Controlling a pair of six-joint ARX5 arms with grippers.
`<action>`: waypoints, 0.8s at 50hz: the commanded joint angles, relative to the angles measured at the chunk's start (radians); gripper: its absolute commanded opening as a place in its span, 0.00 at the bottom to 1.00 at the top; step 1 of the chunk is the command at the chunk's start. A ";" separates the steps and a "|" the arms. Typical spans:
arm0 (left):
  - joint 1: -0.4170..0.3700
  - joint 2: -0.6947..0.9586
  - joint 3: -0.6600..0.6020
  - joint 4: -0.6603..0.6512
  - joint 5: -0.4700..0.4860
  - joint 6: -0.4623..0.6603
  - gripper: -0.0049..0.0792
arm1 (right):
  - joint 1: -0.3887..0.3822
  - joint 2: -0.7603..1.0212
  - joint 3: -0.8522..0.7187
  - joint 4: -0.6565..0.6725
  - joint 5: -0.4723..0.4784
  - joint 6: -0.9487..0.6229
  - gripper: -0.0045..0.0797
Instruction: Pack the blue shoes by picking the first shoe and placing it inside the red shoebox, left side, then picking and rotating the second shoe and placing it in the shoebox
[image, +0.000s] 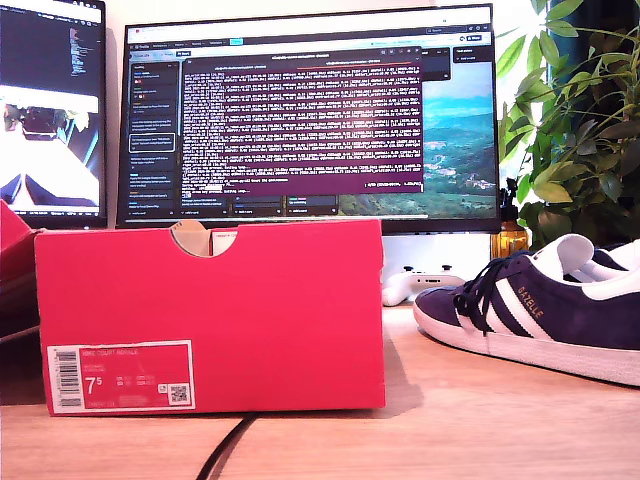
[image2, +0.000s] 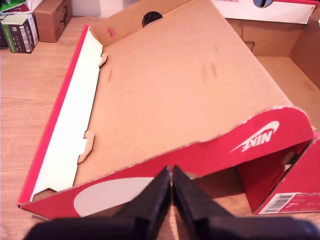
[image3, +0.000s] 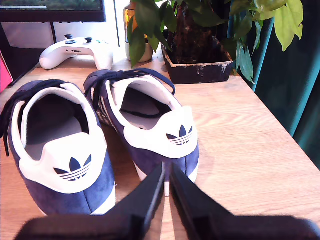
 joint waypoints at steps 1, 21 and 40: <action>-0.001 -0.008 -0.024 -0.007 0.001 -0.003 0.04 | -0.001 -0.007 -0.006 0.008 0.001 0.003 0.04; -0.001 -0.008 -0.024 -0.006 0.068 -0.065 0.04 | 0.000 -0.007 -0.006 0.012 -0.016 0.005 0.04; -0.001 -0.008 -0.024 -0.008 0.319 -0.069 0.04 | 0.000 -0.006 -0.006 0.174 -0.179 0.330 0.04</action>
